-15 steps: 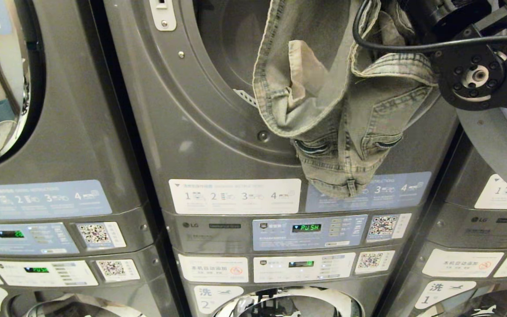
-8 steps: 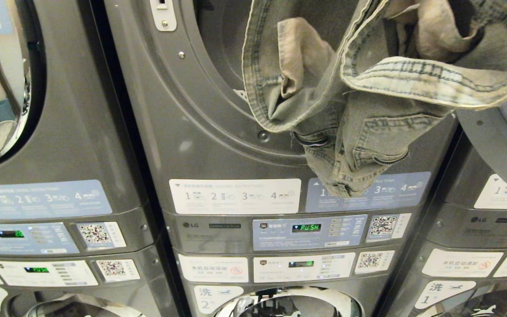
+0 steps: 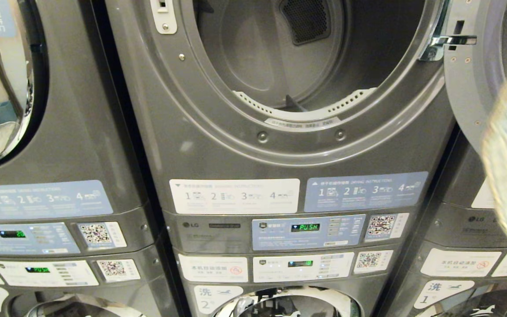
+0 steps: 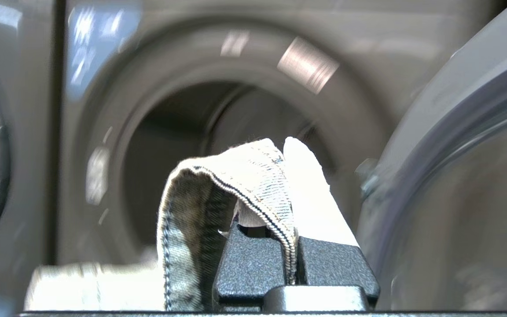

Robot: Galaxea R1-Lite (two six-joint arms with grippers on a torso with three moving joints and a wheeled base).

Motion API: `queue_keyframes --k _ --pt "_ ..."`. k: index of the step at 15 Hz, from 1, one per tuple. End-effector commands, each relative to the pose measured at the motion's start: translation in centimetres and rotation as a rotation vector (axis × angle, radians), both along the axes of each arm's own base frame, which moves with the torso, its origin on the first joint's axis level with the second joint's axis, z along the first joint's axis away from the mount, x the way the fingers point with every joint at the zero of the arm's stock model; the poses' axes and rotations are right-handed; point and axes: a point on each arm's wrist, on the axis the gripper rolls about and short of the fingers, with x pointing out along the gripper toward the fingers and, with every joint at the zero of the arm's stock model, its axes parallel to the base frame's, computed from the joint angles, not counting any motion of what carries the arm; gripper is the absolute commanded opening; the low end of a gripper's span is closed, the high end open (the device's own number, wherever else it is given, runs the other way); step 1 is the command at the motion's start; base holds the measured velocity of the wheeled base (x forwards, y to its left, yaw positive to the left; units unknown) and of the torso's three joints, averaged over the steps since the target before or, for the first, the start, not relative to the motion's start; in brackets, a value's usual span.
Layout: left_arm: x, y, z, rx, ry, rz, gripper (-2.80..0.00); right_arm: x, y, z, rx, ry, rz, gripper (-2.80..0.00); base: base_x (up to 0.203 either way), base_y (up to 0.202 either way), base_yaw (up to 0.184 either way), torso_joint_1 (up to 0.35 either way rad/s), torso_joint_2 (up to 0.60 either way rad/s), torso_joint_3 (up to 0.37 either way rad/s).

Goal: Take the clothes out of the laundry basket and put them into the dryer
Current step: Put the clothes in the dryer

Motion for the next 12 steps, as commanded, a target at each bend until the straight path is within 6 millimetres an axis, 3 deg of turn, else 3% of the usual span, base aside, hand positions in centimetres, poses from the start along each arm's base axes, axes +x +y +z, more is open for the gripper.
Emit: queue_keyframes --k 1,4,6,7,8,9,10,12 --pt "0.0 0.0 0.0 0.000 0.001 0.000 -2.80 0.7 0.8 -1.8 -0.032 0.060 0.023 -2.80 0.000 0.000 0.000 0.000 0.00 0.000" --pt "0.0 0.0 0.0 0.000 0.000 0.000 -2.80 7.5 7.6 -5.3 -0.084 0.201 0.096 -2.80 0.000 0.000 0.000 0.000 0.00 0.000" --pt "0.0 0.0 0.0 0.000 -0.001 0.000 -2.80 14.2 12.0 -6.2 -0.057 0.197 0.058 -2.80 0.000 0.000 0.000 0.000 0.00 0.000" --pt "0.0 0.0 0.0 0.000 0.001 0.000 -2.80 16.6 11.8 -5.0 -0.028 0.130 0.013 -2.80 0.000 0.000 0.000 0.000 0.00 0.000" --pt "0.0 0.0 0.0 0.000 0.000 0.000 -2.80 18.4 10.2 -3.4 0.003 0.046 -0.053 -2.80 0.000 0.000 0.000 0.000 0.00 0.000" --pt "0.0 0.0 0.0 0.000 -0.001 0.000 -2.80 18.9 8.8 -2.0 0.034 -0.023 -0.100 -2.80 0.000 0.000 0.000 0.000 0.00 0.000" --pt "0.0 0.0 0.0 0.000 -0.001 0.000 -2.80 18.4 6.7 -0.7 0.067 -0.084 -0.155 -2.80 0.000 0.000 0.000 0.000 0.00 0.000" --pt "0.0 0.0 0.0 0.000 -0.001 0.000 -2.80 15.2 2.6 1.2 0.112 -0.164 -0.250 -2.80 0.000 0.000 0.000 0.000 0.00 0.000"
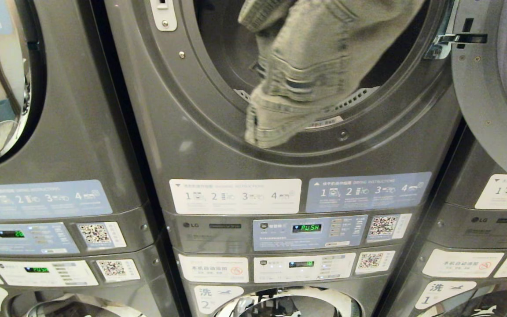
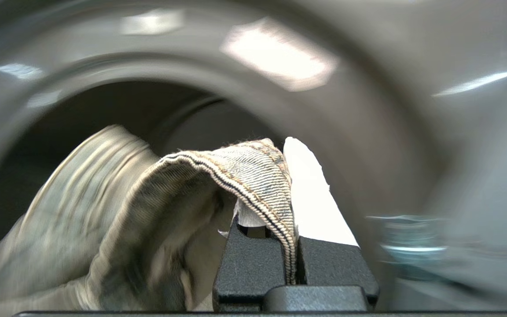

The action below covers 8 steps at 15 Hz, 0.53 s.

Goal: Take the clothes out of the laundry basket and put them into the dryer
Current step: Put the clothes in the dryer

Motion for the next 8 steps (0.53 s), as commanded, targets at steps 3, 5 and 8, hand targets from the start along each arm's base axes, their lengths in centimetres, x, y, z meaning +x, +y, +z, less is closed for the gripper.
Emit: queue_keyframes --k 3,5,8 --pt "0.0 0.0 0.0 0.000 0.000 0.000 -2.80 1.8 -2.0 -6.0 -0.066 0.193 -0.106 -2.80 0.000 0.000 0.000 0.000 0.00 0.000" --pt "0.0 0.0 0.0 0.000 0.002 0.000 -2.80 4.4 -1.6 -10.6 -0.106 0.311 -0.124 -2.80 0.000 0.000 0.000 0.000 0.00 0.000" --pt "0.0 0.0 0.0 0.000 0.000 0.000 -2.80 4.1 -0.9 -9.3 -0.078 0.236 -0.098 -2.80 0.000 0.000 0.000 0.000 0.00 0.000"
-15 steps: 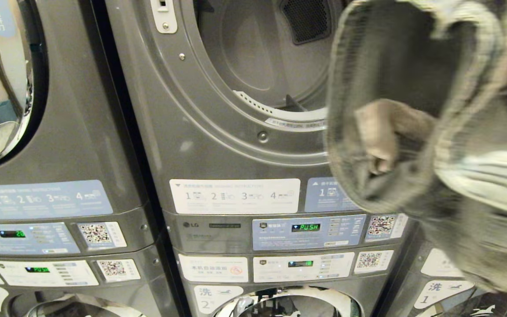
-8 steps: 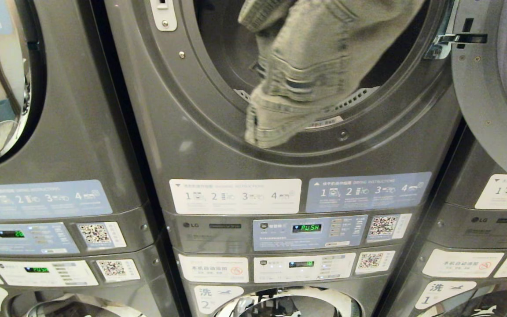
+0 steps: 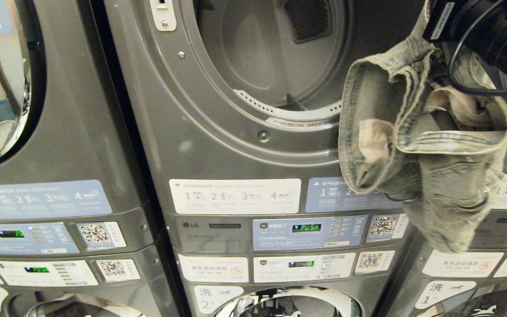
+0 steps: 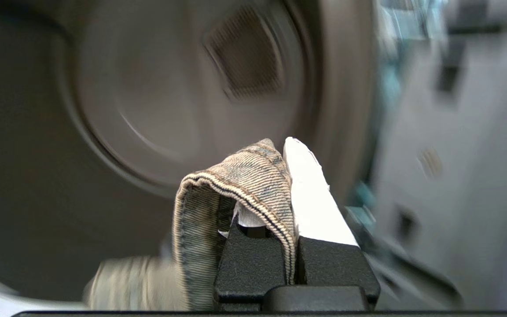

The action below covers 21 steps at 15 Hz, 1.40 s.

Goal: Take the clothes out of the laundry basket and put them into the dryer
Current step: Put the clothes in the dryer

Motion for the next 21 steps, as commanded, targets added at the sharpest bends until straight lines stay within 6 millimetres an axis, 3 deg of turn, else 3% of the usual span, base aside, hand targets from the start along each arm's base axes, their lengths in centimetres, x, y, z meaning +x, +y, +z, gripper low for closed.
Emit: queue_keyframes --k 1,4,9,14,19,21 --pt "0.0 0.0 0.0 0.000 0.000 0.000 -2.80 -1.5 1.0 1.2 0.017 -0.046 0.050 -2.80 0.000 0.000 0.000 0.000 0.00 0.000" --pt "0.0 0.0 0.0 0.000 0.000 0.000 -2.80 -5.6 3.1 2.4 0.022 -0.046 0.201 -2.80 0.000 0.000 0.000 0.000 0.00 0.000" --pt "0.0 0.0 0.0 0.000 0.001 0.000 -2.80 -9.9 4.5 2.6 -0.081 0.038 0.334 -2.80 0.000 0.000 0.000 0.000 0.00 0.000" --pt "0.0 0.0 0.0 0.000 0.000 0.000 -2.80 -11.3 3.5 3.2 -0.146 -0.003 0.306 -2.80 0.000 0.000 0.000 0.000 0.00 0.000" --pt "0.0 0.0 0.0 0.000 0.000 0.000 -2.80 -12.5 6.0 1.5 -0.233 0.040 0.444 -2.80 0.000 0.000 0.000 0.000 0.00 0.000" --pt "0.0 0.0 0.0 0.000 0.000 0.000 -2.80 -12.7 6.1 1.4 -0.255 0.034 0.442 -2.80 0.000 0.000 0.000 0.000 0.00 0.000"
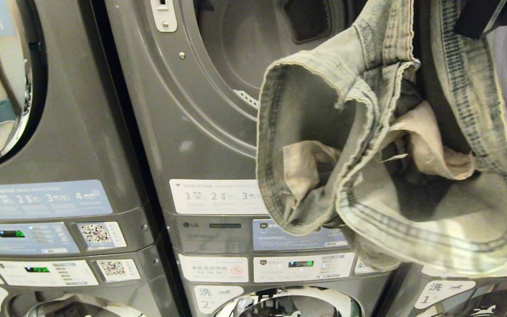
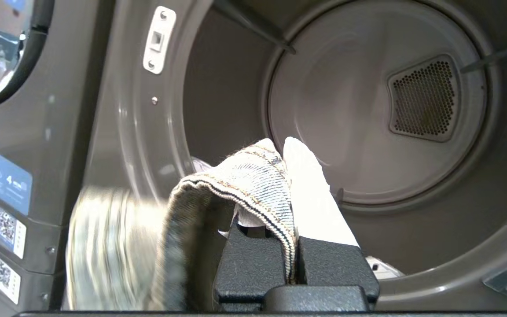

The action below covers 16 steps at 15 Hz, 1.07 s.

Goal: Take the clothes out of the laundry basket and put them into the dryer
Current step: Put the clothes in the dryer

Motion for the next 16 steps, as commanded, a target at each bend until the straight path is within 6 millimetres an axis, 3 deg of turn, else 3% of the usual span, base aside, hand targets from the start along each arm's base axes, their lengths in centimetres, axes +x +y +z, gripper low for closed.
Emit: queue_keyframes --k 1,16 --pt "0.0 0.0 0.0 0.000 0.000 0.000 -2.80 -0.3 -0.1 0.1 0.003 -0.007 0.002 -2.80 0.000 0.000 0.000 0.000 0.00 0.000" --pt "0.0 0.0 0.0 0.000 0.001 0.000 -2.80 -1.8 -1.4 -0.2 0.004 -0.018 0.072 -2.80 0.000 0.000 0.000 0.022 -0.04 -0.021"
